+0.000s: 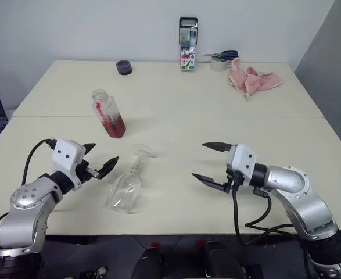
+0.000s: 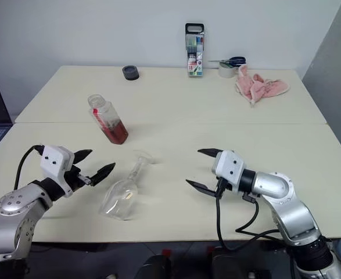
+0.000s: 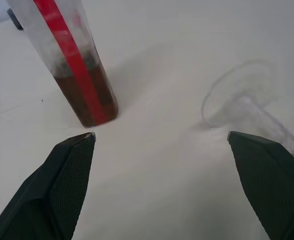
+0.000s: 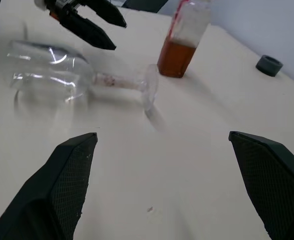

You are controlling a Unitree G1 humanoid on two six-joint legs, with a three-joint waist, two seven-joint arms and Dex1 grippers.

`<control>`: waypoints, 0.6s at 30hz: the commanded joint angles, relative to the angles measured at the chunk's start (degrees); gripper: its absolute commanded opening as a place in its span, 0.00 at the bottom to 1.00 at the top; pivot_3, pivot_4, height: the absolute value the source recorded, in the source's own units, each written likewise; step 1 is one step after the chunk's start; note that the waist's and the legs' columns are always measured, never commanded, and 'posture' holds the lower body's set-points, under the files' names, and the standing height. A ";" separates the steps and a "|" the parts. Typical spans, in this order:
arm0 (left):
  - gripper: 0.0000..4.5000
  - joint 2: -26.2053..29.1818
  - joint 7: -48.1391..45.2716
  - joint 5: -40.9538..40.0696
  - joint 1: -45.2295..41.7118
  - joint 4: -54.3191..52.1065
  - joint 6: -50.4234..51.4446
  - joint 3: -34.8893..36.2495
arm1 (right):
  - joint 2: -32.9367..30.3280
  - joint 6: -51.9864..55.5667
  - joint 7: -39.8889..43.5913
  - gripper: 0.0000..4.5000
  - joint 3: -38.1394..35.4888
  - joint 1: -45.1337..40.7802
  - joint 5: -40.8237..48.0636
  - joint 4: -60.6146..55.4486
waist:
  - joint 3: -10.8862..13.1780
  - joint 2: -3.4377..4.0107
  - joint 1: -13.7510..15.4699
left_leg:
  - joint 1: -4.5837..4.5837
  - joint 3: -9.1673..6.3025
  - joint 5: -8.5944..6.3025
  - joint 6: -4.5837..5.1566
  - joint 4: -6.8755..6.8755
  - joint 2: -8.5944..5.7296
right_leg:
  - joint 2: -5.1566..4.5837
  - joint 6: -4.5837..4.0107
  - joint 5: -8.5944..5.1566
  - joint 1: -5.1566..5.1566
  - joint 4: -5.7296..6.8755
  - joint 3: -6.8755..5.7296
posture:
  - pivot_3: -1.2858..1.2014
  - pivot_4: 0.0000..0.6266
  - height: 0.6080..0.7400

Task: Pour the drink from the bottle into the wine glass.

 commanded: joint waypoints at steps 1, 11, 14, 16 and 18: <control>1.00 1.27 -1.63 1.47 0.78 1.32 -3.48 0.67 | -0.54 -2.93 0.24 1.00 0.17 -0.35 -1.14 -2.40 | 0.00 0.00 0.02 | 0.00 0.00 0.00 0.00 0.00 0.00 | 0.00 0.00 0.00 0.00 0.00 0.00 | 0.52 0.24 1.00; 1.00 0.35 -8.00 3.56 -1.56 13.79 -12.43 -2.57 | -1.47 -9.00 -0.60 1.00 0.63 -0.45 -6.67 0.35 | 0.00 0.00 0.42 | -0.01 0.01 0.00 0.00 0.00 -0.01 | -0.01 0.00 0.00 0.00 -0.02 0.00 | 0.52 0.24 1.00; 1.00 -0.91 -8.56 3.73 -2.24 14.17 -13.25 -4.21 | -1.48 -9.32 -0.52 1.00 0.50 -0.52 -6.84 0.64 | 0.00 -0.01 0.55 | -0.01 0.02 0.00 0.00 0.01 -0.02 | -0.02 0.00 0.01 0.01 -0.01 0.01 | 0.52 0.24 1.00; 1.00 -1.82 -8.81 3.46 -2.13 12.39 -12.62 -5.50 | -1.63 -9.31 -0.50 1.00 0.27 -0.24 -6.79 0.35 | 0.00 -0.01 0.56 | -0.01 0.02 0.00 0.00 0.01 -0.01 | -0.02 0.00 0.01 0.01 -0.01 0.01 | 0.52 0.24 1.00; 1.00 -2.18 -8.97 3.34 -1.79 10.96 -12.08 -6.19 | -1.75 -9.23 -0.48 1.00 0.04 0.02 -6.70 0.05 | 0.00 -0.01 0.55 | -0.01 0.02 0.00 0.00 0.01 -0.01 | -0.02 0.00 0.01 0.01 -0.01 0.01 | 0.52 0.24 1.00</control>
